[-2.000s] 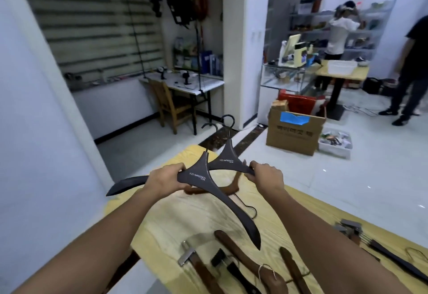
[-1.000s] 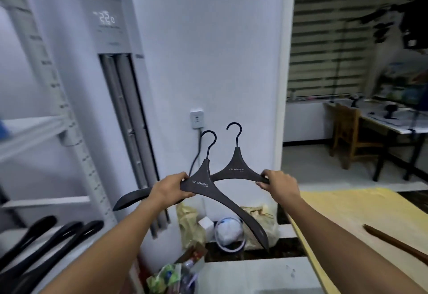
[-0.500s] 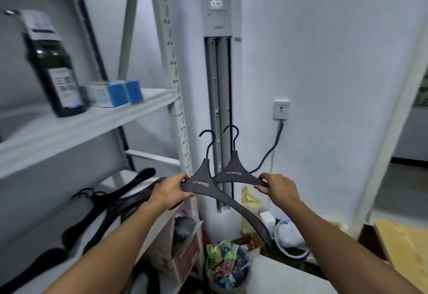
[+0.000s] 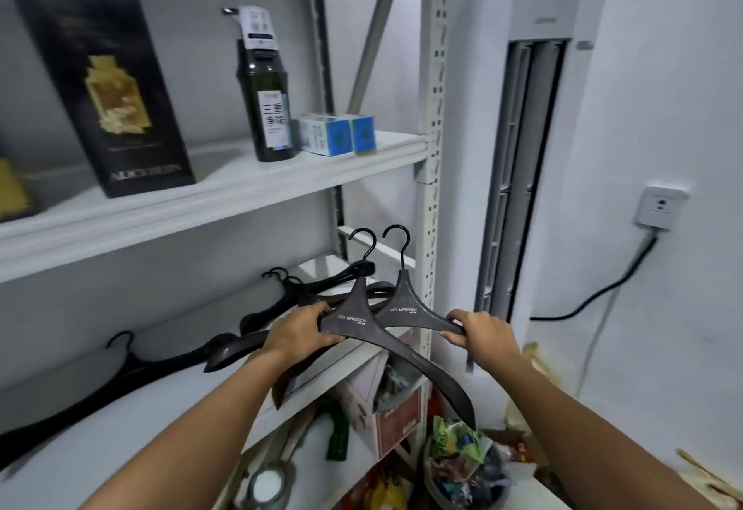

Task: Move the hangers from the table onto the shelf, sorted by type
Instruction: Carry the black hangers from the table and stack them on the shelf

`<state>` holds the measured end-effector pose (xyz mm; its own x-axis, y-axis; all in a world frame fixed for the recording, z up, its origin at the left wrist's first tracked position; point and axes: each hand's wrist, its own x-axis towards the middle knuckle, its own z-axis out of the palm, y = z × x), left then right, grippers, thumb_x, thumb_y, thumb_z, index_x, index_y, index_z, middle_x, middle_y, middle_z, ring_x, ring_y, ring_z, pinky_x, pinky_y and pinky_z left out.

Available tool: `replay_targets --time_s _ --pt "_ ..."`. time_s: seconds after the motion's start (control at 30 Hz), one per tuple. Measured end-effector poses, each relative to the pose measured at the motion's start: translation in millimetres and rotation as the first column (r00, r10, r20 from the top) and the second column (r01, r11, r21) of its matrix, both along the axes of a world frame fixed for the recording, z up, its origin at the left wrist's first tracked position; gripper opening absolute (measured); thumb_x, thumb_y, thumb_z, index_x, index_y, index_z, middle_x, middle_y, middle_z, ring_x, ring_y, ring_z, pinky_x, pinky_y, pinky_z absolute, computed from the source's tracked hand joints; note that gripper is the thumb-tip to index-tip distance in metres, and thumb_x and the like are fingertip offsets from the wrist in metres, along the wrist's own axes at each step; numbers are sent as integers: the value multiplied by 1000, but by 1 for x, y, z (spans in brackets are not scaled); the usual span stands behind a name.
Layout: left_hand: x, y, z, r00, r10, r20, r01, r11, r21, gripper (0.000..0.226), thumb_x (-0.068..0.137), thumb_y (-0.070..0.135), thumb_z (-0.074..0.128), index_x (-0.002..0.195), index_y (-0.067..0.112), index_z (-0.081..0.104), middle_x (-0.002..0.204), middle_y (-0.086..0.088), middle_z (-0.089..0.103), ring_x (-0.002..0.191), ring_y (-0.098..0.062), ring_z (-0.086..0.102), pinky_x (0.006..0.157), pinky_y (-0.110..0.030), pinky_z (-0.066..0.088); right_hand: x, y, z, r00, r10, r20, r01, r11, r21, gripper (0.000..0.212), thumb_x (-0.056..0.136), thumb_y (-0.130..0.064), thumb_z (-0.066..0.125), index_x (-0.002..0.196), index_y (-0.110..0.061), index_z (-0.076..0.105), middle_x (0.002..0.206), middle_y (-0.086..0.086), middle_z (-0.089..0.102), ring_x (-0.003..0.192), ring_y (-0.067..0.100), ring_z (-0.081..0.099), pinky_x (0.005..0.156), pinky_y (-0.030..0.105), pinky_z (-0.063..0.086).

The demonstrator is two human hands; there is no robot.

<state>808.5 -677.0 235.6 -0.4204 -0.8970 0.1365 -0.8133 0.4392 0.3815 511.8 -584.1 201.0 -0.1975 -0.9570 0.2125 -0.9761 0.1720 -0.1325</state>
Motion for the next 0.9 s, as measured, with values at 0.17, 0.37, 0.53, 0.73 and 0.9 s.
replay_targets --time_s 0.17,0.37,0.53,0.73,0.9 --pt "36 15 -3 995 101 -4 -101 994 29 39 77 52 67 108 31 56 111 12 64 103 -14 60 78 -33 45 25 -25 -2 993 120 8 -120 993 -9 39 88 -58 50 112 -28 58 96 -1 70 94 23 65 67 31 45" --pt "87 35 -11 961 275 32 -276 961 2 48 76 56 66 114 29 55 109 8 65 101 -15 60 73 -31 42 60 -51 -5 981 194 6 -194 981 -10 37 90 -55 51 114 -29 59 104 0 68 100 24 64 75 33 50" --pt "137 53 -22 914 407 10 -406 911 63 46 76 50 68 115 29 56 109 8 66 102 -16 61 80 -33 45 97 -74 -4 975 224 -8 -224 975 -4 34 91 -50 52 113 -26 61 100 4 69 96 27 65 71 34 48" --pt "204 70 -35 840 543 29 -543 835 89 36 76 50 69 101 29 57 99 8 66 96 -17 61 77 -32 43 143 -99 0 962 272 9 -272 962 36 35 94 -47 50 117 -22 58 103 8 67 97 29 63 65 32 41" --pt "255 68 -46 794 605 62 -607 781 148 39 73 48 71 103 28 57 98 5 67 98 -19 62 85 -36 49 175 -115 0 957 289 11 -289 957 -21 38 91 -51 51 116 -24 60 100 8 68 95 30 64 65 32 40"
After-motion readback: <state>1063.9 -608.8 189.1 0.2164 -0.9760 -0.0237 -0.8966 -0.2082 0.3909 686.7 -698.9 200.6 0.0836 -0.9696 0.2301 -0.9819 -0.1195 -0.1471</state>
